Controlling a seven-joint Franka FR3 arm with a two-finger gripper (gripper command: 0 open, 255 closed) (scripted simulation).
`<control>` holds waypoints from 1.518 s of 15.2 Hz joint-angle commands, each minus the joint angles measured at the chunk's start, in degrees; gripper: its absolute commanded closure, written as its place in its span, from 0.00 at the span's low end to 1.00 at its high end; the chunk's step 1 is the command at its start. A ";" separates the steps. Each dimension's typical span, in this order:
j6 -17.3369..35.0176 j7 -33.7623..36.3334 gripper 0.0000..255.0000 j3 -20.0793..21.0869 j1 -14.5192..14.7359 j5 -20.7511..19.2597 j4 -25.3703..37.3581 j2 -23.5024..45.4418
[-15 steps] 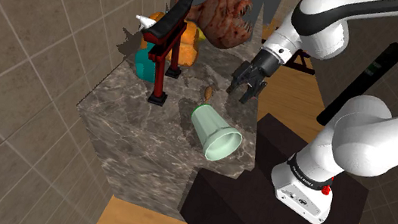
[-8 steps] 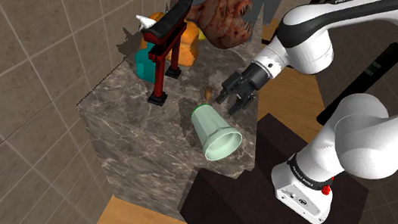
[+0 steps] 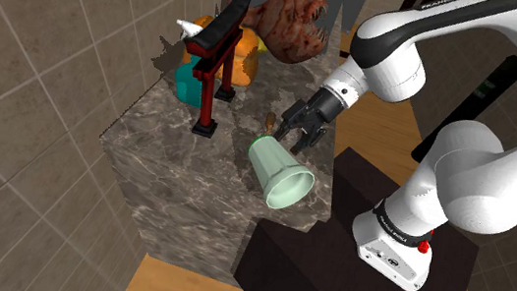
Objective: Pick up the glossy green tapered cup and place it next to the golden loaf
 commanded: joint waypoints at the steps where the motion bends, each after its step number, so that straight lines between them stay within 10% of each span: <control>1: 0.02 -0.02 0.00 0.00 0.01 0.03 -0.01 0.01; 2: 0.01 -0.01 0.00 0.00 0.01 0.01 0.00 0.01; 3: 0.01 -0.01 1.00 0.00 0.01 0.01 0.00 0.01; 23: -7.61 10.73 1.00 3.47 -4.34 -6.70 2.47 -8.40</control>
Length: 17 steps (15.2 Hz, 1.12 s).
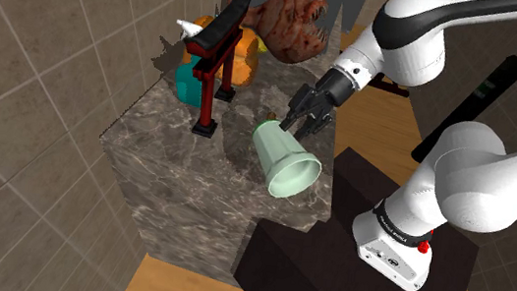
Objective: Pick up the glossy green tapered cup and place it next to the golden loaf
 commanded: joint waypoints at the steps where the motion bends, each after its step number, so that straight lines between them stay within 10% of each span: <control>1: -1.44 1.78 1.00 0.52 -0.49 -0.85 0.88 -1.11; 17: -11.88 12.54 1.00 2.98 -2.83 -5.30 8.46 -7.34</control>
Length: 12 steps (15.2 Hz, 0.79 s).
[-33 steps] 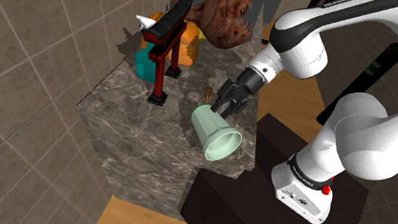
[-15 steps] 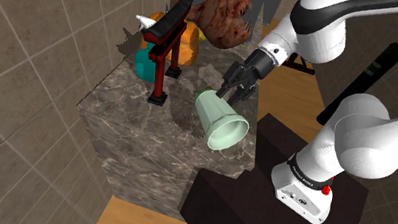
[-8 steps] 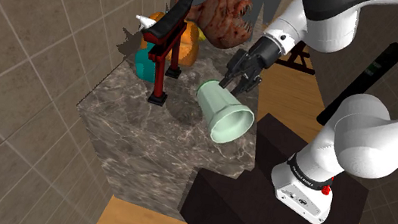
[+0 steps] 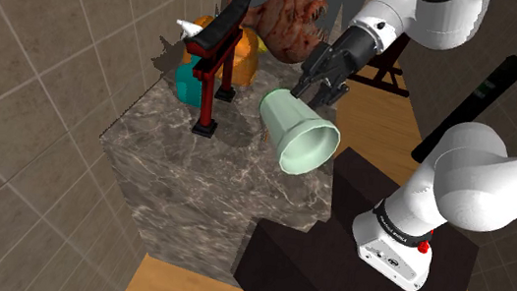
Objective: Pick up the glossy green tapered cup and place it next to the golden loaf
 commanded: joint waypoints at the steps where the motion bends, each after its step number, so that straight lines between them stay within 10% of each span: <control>1: -1.28 1.12 1.00 0.12 -0.17 -0.42 1.17 -0.46; 12: -7.43 6.84 1.00 0.91 -0.30 -1.82 8.17 -1.61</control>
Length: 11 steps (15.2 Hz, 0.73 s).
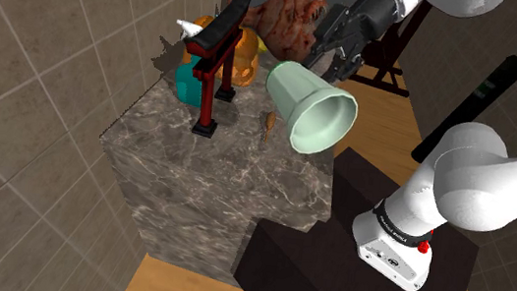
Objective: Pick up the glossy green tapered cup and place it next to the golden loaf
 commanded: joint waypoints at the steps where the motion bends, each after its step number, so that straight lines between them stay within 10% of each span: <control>1: -1.05 1.06 1.00 0.18 0.07 -0.12 1.38 -0.10; 11: -6.32 -2.58 1.00 -6.93 0.08 -3.82 11.60 8.21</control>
